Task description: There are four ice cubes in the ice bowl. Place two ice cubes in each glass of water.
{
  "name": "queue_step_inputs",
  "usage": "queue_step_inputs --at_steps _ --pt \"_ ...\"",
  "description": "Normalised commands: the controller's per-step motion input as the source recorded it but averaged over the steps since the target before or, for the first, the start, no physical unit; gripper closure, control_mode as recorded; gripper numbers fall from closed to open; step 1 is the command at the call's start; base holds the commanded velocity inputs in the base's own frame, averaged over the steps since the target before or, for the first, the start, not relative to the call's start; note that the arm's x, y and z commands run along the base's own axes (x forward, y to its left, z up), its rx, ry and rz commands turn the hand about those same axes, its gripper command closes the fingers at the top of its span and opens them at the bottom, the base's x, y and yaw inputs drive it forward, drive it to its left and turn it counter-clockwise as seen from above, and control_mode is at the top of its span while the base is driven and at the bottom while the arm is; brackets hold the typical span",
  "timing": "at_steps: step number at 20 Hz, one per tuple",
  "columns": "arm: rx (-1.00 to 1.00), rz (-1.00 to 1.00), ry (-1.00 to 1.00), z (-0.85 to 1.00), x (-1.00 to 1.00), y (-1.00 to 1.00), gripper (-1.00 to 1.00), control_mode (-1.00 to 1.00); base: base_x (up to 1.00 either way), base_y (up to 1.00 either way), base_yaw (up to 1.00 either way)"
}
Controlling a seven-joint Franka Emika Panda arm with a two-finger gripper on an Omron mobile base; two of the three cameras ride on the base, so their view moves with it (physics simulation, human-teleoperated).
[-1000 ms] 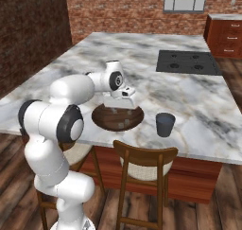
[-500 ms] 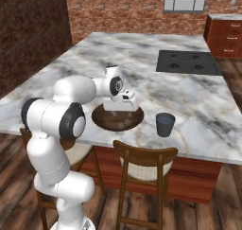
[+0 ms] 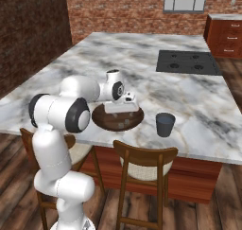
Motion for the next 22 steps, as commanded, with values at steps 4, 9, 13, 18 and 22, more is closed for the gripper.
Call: queue_step_inputs --at_steps 4,9,13,18,22 --pt "0.00 0.19 0.00 -0.30 0.43 0.00 -1.00 -1.00 0.00 0.00 0.00" --pt "0.00 0.15 0.00 -0.26 0.43 0.00 -1.00 -1.00 0.00 0.00 0.00" --pt "0.00 0.11 0.00 -0.25 0.35 0.01 -1.00 -1.00 0.00 0.00 0.00" --pt "0.00 0.04 0.00 -0.27 0.25 0.00 -1.00 -1.00 0.00 0.00 0.00" --pt "0.00 0.00 0.00 -0.28 0.11 0.00 -1.00 -1.00 0.00 0.00 0.00"
